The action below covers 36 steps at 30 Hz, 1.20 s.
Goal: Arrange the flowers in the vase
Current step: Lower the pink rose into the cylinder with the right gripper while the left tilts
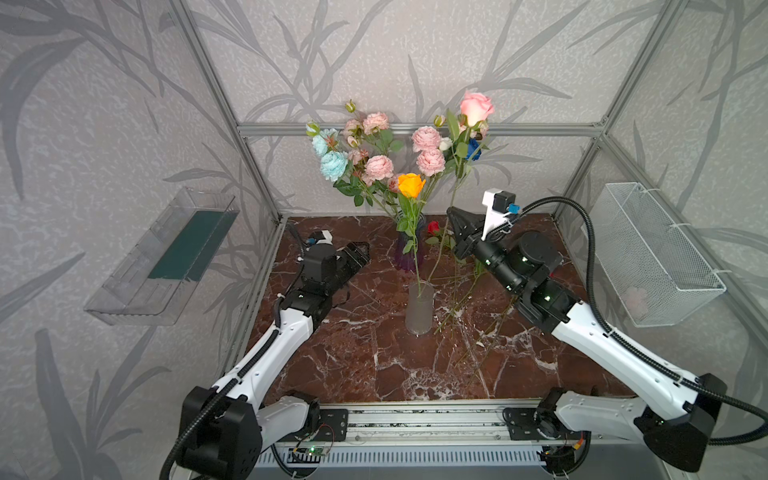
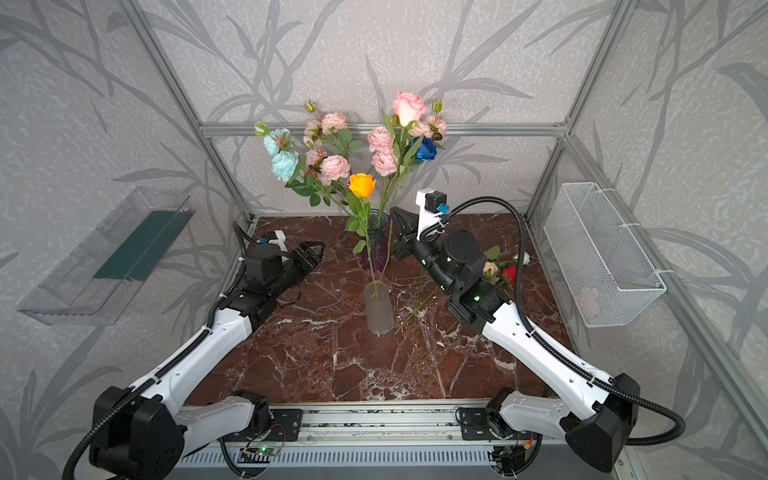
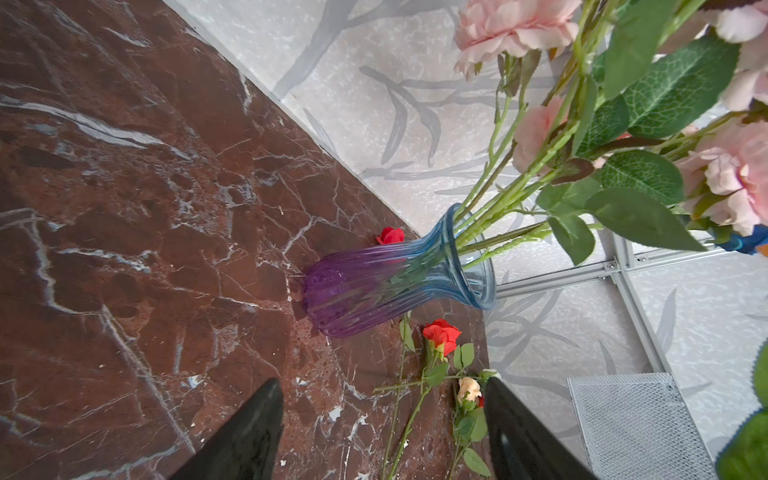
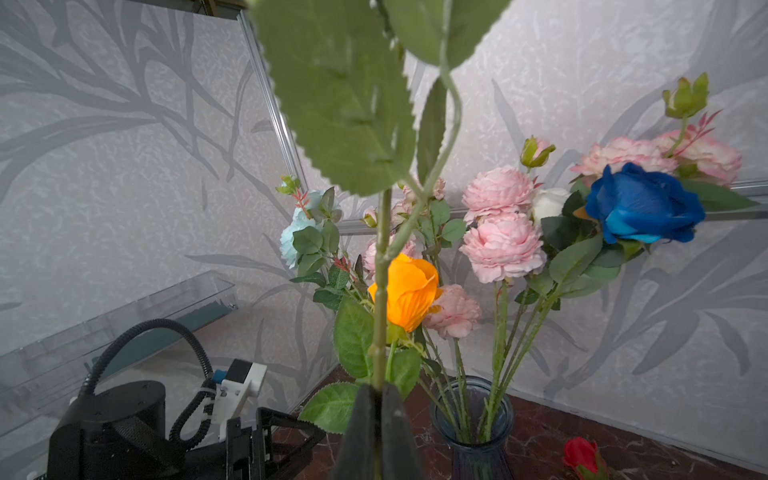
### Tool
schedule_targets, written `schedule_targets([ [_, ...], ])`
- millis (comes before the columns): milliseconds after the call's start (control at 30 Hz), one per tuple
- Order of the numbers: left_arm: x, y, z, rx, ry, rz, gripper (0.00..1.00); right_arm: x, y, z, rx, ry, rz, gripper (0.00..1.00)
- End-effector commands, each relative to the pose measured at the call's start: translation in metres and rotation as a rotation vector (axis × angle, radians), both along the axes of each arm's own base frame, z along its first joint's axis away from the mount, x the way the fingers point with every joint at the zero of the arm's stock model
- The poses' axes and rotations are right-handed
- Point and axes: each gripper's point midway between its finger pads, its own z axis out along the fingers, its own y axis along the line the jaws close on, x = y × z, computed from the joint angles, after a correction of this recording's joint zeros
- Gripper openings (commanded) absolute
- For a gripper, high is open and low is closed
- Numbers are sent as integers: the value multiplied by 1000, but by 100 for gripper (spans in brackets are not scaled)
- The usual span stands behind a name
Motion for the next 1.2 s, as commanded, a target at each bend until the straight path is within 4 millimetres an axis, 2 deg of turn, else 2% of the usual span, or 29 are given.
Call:
schedule_targets([
  [0,3,-9,16,-42,-47,-30,74,-6,7,-6,1,-58,-31,0],
  [67,2,-12,16,-38,-48,-38,74,-9,13,-19,-30,-80,-64,0],
  [233,0,-17,14,-28,-45,-52,74,-1,20,-58,-22,10,-66,0],
  [300,0,-18,14,-27,-46,-52,74,0,18,-67,-12,22,-76,0],
  [367,0,-19,15,-30,-47,-56,74,-1,17,-66,-8,30,-72,0],
  [667,0,-20,13,-26,-44,-57,73,-25,14,-30,59,34,33,0],
  [867,0,-22,11,-27,-39,-64,73,-42,-3,20,100,-62,32,0],
  [967,0,-23,12,-29,-43,-69,73,-42,-12,41,98,-130,-12,0],
  [1067,-1,-25,13,-30,-46,-76,73,-36,-13,49,67,-165,-56,0],
  [1167,-1,-27,14,-31,-49,-83,73,-29,-8,43,45,-158,-63,0],
])
